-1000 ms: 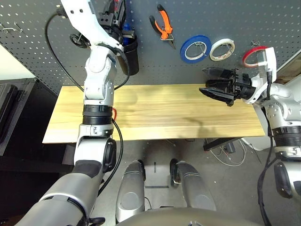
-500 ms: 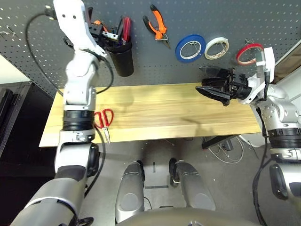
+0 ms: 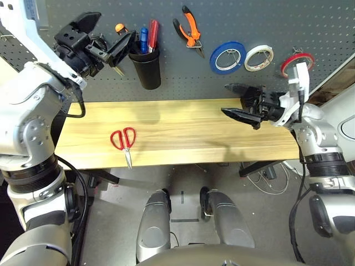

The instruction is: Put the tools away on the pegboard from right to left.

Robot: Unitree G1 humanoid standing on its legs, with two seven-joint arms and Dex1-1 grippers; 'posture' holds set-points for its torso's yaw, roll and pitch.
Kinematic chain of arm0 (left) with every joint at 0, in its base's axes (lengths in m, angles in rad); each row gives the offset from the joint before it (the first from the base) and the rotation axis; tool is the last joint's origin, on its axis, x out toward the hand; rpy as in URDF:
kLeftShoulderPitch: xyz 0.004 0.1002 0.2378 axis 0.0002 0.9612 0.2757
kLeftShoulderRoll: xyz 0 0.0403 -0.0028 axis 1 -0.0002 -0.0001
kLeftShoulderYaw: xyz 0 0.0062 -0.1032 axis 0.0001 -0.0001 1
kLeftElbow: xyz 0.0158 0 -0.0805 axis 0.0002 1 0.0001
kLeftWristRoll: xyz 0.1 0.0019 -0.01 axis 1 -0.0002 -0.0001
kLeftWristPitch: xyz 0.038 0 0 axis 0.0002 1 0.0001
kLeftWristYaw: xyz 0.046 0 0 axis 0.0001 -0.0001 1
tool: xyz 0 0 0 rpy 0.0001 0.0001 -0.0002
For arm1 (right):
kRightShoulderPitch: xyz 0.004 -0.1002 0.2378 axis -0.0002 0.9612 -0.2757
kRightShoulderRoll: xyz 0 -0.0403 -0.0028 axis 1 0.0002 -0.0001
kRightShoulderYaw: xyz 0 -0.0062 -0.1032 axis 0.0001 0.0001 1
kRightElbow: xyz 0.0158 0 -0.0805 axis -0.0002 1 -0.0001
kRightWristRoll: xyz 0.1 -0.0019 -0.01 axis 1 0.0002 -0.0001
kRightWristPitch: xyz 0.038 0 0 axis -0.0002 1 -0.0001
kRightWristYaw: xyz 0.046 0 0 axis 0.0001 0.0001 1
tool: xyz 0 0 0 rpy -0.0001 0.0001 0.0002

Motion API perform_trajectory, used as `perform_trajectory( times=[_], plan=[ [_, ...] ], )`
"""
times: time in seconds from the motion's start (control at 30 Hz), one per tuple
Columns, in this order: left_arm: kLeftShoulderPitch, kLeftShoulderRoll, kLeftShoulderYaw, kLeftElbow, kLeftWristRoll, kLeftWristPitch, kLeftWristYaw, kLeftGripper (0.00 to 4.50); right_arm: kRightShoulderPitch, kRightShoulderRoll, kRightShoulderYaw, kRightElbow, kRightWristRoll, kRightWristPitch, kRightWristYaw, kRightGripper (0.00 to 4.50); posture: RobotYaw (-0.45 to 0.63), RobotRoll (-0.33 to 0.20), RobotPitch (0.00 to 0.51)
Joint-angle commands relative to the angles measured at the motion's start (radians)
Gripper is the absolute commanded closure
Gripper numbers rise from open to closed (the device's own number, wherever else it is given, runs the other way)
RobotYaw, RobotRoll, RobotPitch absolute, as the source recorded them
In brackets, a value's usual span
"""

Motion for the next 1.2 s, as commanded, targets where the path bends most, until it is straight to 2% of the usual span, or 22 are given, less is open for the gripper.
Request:
perform_trajectory(
  times=[0.03, 0.1, 0.2, 0.33, 0.47, 0.63, 0.83, 0.97, 1.2],
  plan=[
    [0.117, 0.093, 0.039, -0.055, -0.082, 0.099, -0.070, 0.02, 0.015, 0.010, 0.032, 0.023, -0.025, -0.027, 0.033, 0.00, 0.18, 0.000, 0.172],
    [0.188, 0.129, 0.066, -0.066, -0.119, 0.135, -0.091, 0.02, 0.016, 0.017, 0.044, 0.033, -0.034, -0.042, 0.049, 0.00, 0.19, 0.000, 0.174],
    [0.318, 0.150, 0.061, -0.069, -0.090, 0.105, -0.099, 0.02, 0.020, 0.029, 0.060, 0.040, -0.048, -0.055, 0.053, 0.00, 0.18, 0.000, 0.179],
    [0.423, 0.122, -0.002, -0.024, 0.012, 0.022, -0.054, 0.02, 0.039, 0.034, 0.078, 0.033, -0.073, -0.080, 0.054, 0.00, 0.17, 0.000, 0.183],
    [0.488, 0.045, -0.054, 0.086, 0.083, -0.018, 0.001, 0.02, 0.085, 0.038, 0.090, -0.007, -0.093, -0.092, 0.023, 0.00, 0.14, 0.000, 0.193],
    [0.472, -0.018, -0.143, 0.222, 0.210, -0.099, 0.068, 0.02, 0.114, 0.045, 0.100, -0.046, -0.115, -0.101, -0.017, 0.00, 0.11, 0.000, 0.215],
    [0.403, -0.130, -0.236, 0.447, 0.334, -0.174, 0.145, 0.02, 0.147, 0.047, 0.114, -0.060, -0.178, -0.181, -0.070, 0.00, 0.08, 0.000, 0.242],
    [0.324, -0.208, -0.230, 0.621, 0.383, -0.236, 0.200, 0.02, 0.178, 0.054, 0.127, -0.093, -0.176, -0.186, -0.085, 0.00, 0.06, 0.000, 0.259],
    [0.229, -0.251, -0.221, 0.880, 0.490, -0.383, 0.282, 0.02, 0.218, 0.065, 0.140, -0.182, -0.133, -0.142, -0.094, 0.00, 0.04, 0.000, 0.285]
  ],
)
